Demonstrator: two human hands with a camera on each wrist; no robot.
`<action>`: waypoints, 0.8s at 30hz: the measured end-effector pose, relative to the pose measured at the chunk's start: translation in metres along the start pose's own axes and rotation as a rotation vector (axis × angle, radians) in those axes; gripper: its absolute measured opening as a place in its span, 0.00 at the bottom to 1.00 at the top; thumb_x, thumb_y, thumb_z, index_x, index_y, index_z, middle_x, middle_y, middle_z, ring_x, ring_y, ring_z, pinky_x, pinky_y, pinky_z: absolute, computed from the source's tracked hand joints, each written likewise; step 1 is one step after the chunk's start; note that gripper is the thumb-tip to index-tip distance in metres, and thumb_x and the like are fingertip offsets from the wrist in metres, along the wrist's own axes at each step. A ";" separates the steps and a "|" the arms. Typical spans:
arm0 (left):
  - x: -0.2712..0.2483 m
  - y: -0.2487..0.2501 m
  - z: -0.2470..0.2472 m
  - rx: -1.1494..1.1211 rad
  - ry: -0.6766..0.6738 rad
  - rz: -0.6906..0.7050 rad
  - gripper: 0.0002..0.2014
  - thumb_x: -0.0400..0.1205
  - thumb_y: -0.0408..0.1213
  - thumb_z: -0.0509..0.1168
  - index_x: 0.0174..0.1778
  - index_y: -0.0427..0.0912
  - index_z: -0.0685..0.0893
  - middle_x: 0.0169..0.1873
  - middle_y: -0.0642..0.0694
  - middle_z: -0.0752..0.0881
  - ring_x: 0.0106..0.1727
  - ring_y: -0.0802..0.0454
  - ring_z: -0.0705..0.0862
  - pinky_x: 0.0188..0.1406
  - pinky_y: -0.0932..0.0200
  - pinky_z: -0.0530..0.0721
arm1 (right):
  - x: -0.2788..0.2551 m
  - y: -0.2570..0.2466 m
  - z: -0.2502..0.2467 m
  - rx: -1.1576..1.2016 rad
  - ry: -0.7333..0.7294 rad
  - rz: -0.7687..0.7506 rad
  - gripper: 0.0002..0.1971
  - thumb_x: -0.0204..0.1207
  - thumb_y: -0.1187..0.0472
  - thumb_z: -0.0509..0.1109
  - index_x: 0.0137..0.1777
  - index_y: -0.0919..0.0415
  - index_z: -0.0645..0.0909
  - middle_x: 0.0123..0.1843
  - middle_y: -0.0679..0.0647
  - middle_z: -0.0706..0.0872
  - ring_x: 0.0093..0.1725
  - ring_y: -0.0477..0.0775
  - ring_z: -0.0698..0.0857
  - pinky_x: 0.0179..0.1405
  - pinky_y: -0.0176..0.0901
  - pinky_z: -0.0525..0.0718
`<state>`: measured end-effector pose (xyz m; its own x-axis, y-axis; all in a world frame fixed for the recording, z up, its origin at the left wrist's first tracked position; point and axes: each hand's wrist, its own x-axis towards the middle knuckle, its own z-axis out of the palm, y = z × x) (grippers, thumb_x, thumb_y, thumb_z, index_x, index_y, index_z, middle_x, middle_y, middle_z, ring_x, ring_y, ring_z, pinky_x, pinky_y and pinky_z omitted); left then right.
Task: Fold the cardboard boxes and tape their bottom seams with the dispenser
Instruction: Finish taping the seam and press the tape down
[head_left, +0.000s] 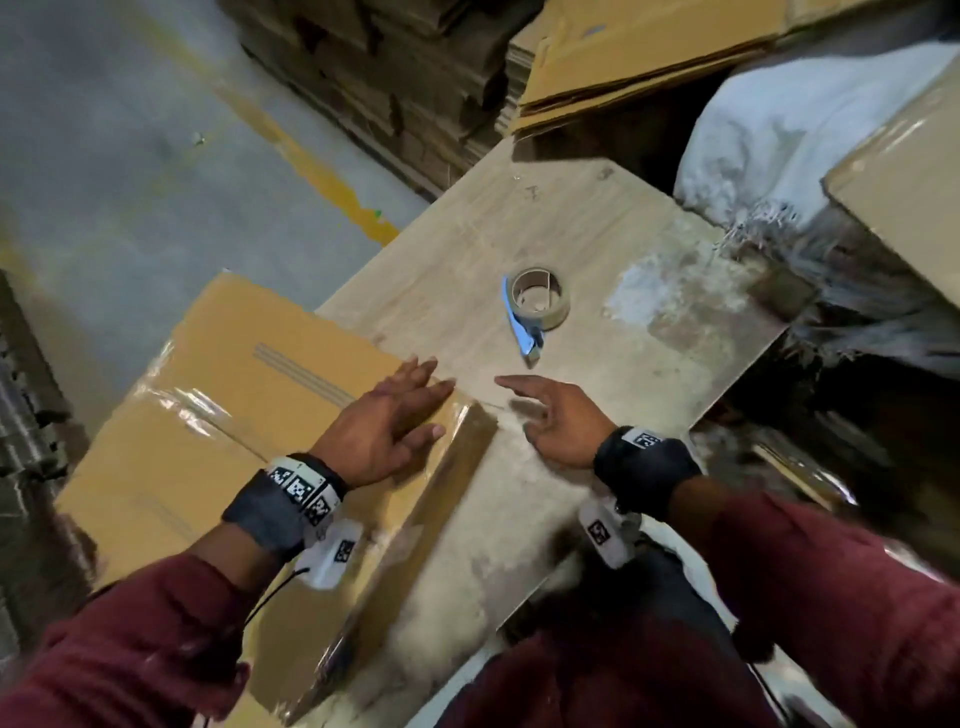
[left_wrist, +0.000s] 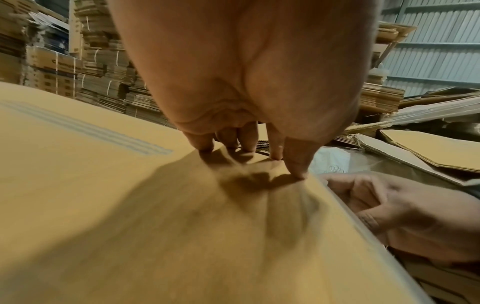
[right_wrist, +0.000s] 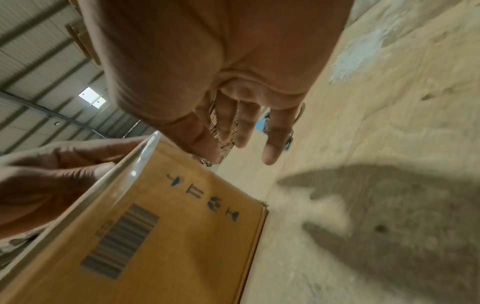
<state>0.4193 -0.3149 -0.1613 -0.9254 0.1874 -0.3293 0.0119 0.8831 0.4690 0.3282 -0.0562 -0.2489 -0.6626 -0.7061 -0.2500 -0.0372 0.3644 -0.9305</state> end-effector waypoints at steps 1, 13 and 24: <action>-0.001 0.000 0.000 0.005 -0.010 -0.005 0.33 0.86 0.57 0.59 0.88 0.51 0.69 0.90 0.46 0.57 0.92 0.47 0.50 0.90 0.42 0.56 | -0.007 0.000 0.011 0.033 0.062 0.010 0.37 0.73 0.75 0.66 0.82 0.47 0.74 0.76 0.40 0.78 0.77 0.46 0.79 0.72 0.33 0.78; 0.006 0.008 0.002 0.032 0.009 -0.083 0.31 0.87 0.52 0.69 0.87 0.56 0.70 0.90 0.51 0.58 0.91 0.53 0.51 0.88 0.54 0.52 | -0.022 0.022 0.095 0.150 0.375 -0.151 0.39 0.73 0.76 0.62 0.85 0.52 0.71 0.81 0.41 0.75 0.79 0.37 0.74 0.77 0.38 0.76; 0.002 0.015 0.005 0.010 0.045 -0.103 0.31 0.86 0.51 0.71 0.86 0.58 0.71 0.90 0.51 0.60 0.91 0.55 0.52 0.83 0.59 0.52 | -0.027 0.007 0.134 -0.291 0.379 -0.040 0.49 0.68 0.67 0.66 0.91 0.50 0.51 0.92 0.54 0.48 0.83 0.62 0.59 0.77 0.46 0.66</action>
<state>0.4193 -0.2992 -0.1586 -0.9379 0.0765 -0.3384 -0.0803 0.9010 0.4263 0.4463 -0.1155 -0.2847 -0.8805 -0.4715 -0.0497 -0.2406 0.5346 -0.8101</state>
